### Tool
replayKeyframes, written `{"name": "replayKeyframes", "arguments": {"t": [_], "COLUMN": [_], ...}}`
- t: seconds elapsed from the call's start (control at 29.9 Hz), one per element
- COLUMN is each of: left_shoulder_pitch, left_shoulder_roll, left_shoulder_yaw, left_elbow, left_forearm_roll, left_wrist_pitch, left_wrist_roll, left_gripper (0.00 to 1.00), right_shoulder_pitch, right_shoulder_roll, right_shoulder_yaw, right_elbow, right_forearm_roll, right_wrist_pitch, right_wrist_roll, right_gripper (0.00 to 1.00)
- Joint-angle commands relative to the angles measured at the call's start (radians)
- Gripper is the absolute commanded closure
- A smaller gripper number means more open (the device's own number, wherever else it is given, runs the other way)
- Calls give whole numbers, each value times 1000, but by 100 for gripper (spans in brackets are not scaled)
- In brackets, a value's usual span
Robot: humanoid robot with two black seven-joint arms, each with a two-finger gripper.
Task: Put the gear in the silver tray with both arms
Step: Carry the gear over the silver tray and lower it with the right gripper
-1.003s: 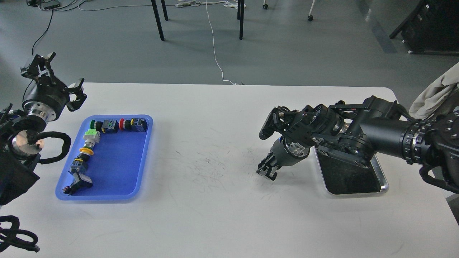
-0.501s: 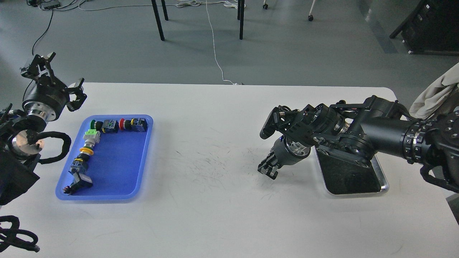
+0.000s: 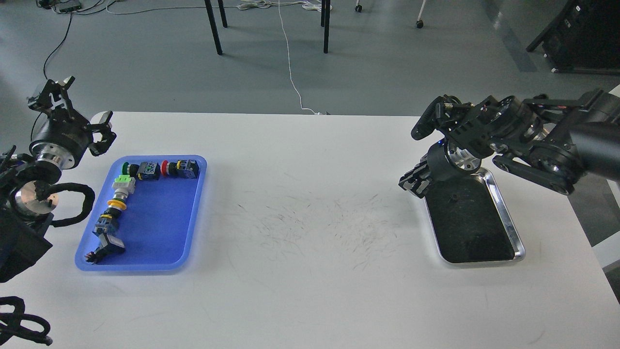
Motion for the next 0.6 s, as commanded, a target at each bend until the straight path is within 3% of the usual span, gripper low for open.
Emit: {"name": "replayKeyframes", "arguments": {"t": [0.0,0.27,0.57], "left_shoulder_pitch": [6,7,9], "left_shoulder_roll": [-3,-11,-3], "left_shoulder_yaw": [0,0,0], "left_elbow": [0,0,0], "left_forearm_roll": [0,0,0], "left_wrist_pitch": [0,0,0], "left_wrist_roll": [0,0,0], "left_gripper": [2,2,2], "right_shoulder_pitch": [0,-5,-31], "right_shoulder_roll": [-80,-190,-232], "right_shoulder_yaw": [-2,-77,-149], "right_elbow": [65,164,164], "right_forearm_roll": [-1,-7,-8], "right_wrist_pitch": [2,5,0], "right_wrist_roll": [0,0,0], "right_gripper": [99,99,99]}}
